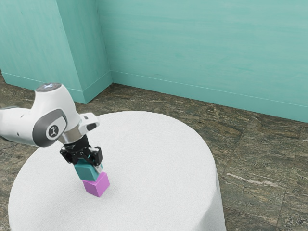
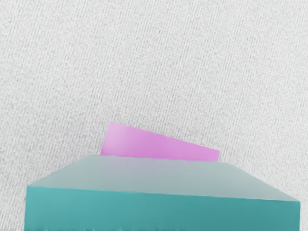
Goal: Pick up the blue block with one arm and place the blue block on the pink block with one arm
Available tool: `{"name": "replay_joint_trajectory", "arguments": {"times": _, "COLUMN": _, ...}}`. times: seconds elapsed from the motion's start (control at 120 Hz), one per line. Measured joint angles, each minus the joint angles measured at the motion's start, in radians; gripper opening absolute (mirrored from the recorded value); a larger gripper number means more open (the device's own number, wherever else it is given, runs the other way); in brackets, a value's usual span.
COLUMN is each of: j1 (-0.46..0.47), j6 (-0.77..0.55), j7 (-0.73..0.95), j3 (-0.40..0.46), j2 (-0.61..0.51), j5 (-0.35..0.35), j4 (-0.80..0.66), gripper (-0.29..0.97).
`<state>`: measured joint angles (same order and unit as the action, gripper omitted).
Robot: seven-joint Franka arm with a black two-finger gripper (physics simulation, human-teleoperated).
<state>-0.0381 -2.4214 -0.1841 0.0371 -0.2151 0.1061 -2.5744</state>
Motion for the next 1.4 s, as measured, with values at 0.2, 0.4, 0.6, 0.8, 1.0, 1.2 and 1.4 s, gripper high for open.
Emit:
{"name": "replay_joint_trajectory", "arguments": {"times": 0.2, "j1": 0.001, "j6": -0.001, "j7": -0.024, "j3": 0.01, "j2": 0.022, "j5": -0.088, "j4": 0.007, "gripper": 0.36}}
{"name": "replay_joint_trajectory", "arguments": {"times": 0.4, "j1": 0.001, "j6": -0.006, "j7": -0.041, "j3": 0.018, "j2": 0.033, "j5": -0.109, "j4": 0.01, "gripper": 0.36}}
{"name": "replay_joint_trajectory", "arguments": {"times": 0.6, "j1": 0.0, "j6": -0.014, "j7": -0.053, "j3": 0.02, "j2": 0.059, "j5": -0.121, "j4": 0.023, "gripper": 0.36}}
{"name": "replay_joint_trajectory", "arguments": {"times": 0.8, "j1": 0.0, "j6": -0.019, "j7": -0.052, "j3": 0.021, "j2": 0.061, "j5": -0.113, "j4": 0.026, "gripper": 0.51}}
{"name": "replay_joint_trajectory", "arguments": {"times": 1.0, "j1": 0.002, "j6": -0.014, "j7": -0.049, "j3": 0.038, "j2": -0.017, "j5": -0.119, "j4": 0.056, "gripper": 0.61}}
{"name": "replay_joint_trajectory", "arguments": {"times": 1.2, "j1": -0.006, "j6": 0.199, "j7": -0.015, "j3": 0.035, "j2": -0.02, "j5": -0.12, "j4": 0.457, "gripper": 0.65}}
{"name": "replay_joint_trajectory", "arguments": {"times": 1.4, "j1": -0.022, "j6": 0.424, "j7": 0.051, "j3": 0.031, "j2": 0.01, "j5": -0.13, "j4": 0.627, "gripper": 0.67}}
